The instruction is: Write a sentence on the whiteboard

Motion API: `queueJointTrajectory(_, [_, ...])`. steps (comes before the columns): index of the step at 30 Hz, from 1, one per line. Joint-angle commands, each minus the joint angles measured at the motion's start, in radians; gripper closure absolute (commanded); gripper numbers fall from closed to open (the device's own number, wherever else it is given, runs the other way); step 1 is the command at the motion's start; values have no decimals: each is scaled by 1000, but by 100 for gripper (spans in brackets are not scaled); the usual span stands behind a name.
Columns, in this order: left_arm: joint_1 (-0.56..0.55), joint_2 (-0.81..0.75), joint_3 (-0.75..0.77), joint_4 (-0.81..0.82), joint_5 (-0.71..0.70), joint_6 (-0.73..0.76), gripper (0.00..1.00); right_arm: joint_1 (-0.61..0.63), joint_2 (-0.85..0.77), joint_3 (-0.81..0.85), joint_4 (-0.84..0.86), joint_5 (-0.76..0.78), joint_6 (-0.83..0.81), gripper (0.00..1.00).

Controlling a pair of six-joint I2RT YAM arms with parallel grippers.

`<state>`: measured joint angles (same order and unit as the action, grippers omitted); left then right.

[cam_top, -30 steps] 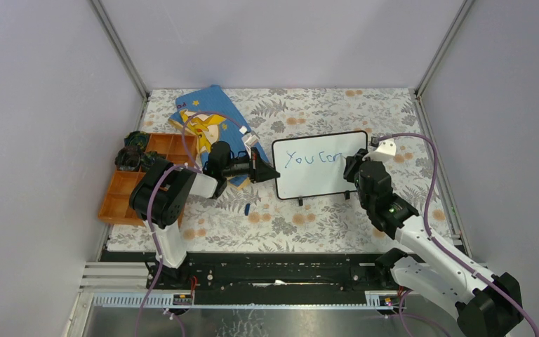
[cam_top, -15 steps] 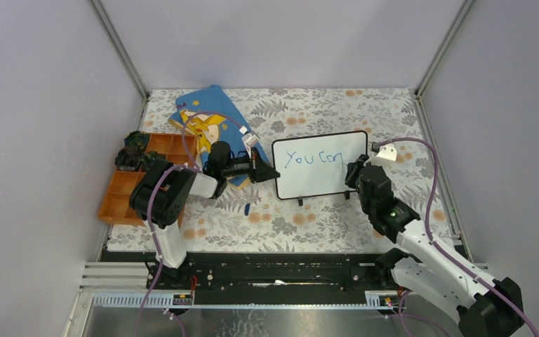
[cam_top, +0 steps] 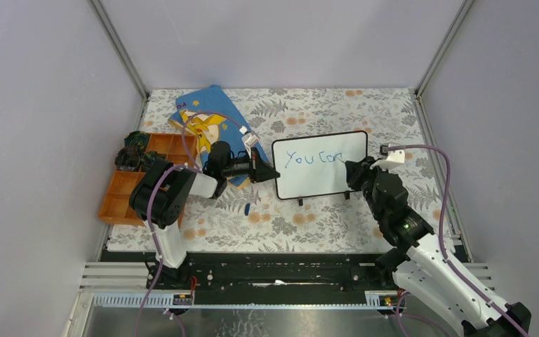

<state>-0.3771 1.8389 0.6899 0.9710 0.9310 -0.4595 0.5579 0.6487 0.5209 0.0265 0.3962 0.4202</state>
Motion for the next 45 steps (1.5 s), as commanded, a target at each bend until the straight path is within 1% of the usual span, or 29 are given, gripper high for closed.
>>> queueJointTrajectory(1, [-26, 16, -6, -103, -21, 58, 100, 53, -2, 20, 44, -71, -28, 100])
queueJointTrajectory(3, [-26, 16, -3, -103, -22, 58, 100, 163, 19, 20, 61, 14, -59, 100])
queueJointTrajectory(7, [-26, 16, -5, -105, -23, 58, 100, 446, 128, 36, 133, 269, -135, 100])
queueJointTrajectory(10, [-26, 13, -6, -109, -23, 60, 100, 541, 193, 24, 210, 362, -147, 100])
queueJointTrajectory(13, [-26, 14, -5, -111, -26, 62, 100, 615, 253, -14, 324, 423, -173, 100])
queueJointTrajectory(16, [-26, 18, -6, -110, -26, 61, 100, 680, 325, -38, 397, 489, -194, 100])
queueJointTrajectory(20, [-26, 16, -7, -108, -25, 62, 100, 692, 371, -69, 458, 516, -163, 100])
queueJointTrajectory(25, [-26, 17, -5, -111, -27, 64, 100, 691, 395, -74, 455, 556, -125, 100])
queueJointTrajectory(29, [-26, 20, -1, -113, -26, 65, 100, 684, 420, -100, 555, 576, -144, 100])
queueJointTrajectory(36, [-28, 19, -3, -117, -26, 68, 100, 630, 467, -79, 575, 517, -108, 100])
queueJointTrajectory(45, [-28, 25, 3, -124, -26, 73, 100, 587, 469, -71, 566, 455, -100, 100])
